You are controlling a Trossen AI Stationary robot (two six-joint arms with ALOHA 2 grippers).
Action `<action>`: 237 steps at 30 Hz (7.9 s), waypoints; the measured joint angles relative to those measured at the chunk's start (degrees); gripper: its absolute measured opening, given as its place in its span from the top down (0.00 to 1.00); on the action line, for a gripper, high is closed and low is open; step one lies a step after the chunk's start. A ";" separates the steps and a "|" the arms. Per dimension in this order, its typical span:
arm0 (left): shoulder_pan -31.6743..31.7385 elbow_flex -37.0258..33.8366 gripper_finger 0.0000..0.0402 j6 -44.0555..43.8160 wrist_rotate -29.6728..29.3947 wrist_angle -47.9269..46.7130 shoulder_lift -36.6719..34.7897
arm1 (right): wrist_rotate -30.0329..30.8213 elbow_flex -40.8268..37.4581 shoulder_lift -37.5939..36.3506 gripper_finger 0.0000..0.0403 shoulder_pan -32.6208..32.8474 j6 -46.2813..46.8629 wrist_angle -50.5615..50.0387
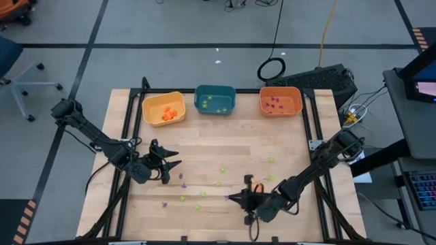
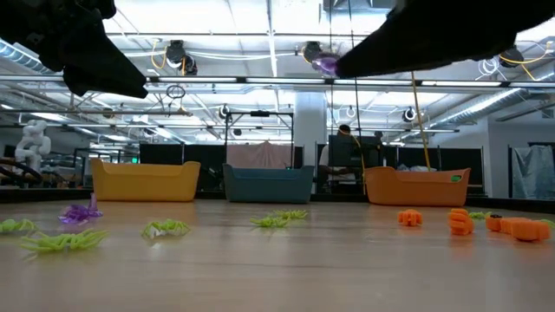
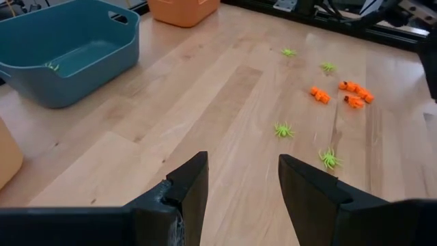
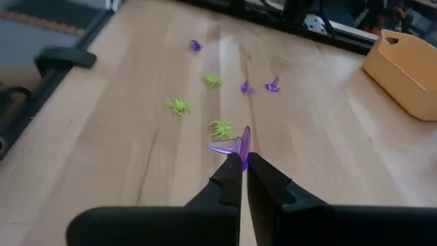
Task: Sort Halloween decoration
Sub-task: Put the violet witch hat toy into the orange bin
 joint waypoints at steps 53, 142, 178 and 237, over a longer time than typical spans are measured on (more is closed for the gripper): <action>0.00 0.00 0.56 0.25 -1.24 1.13 0.02 | -0.71 -29.04 -36.04 1.00 0.85 -26.33 8.08; 0.02 0.00 0.56 0.19 -1.22 1.42 0.02 | -1.19 -29.04 -36.02 1.00 0.83 -4.04 8.49; 0.02 0.00 0.56 0.24 -1.22 1.53 0.02 | 9.39 -29.02 -43.04 1.00 -19.88 1.76 -4.89; 0.02 -0.02 0.56 0.42 -1.22 2.85 0.04 | -10.37 -25.85 -38.28 0.98 -77.08 14.64 -37.28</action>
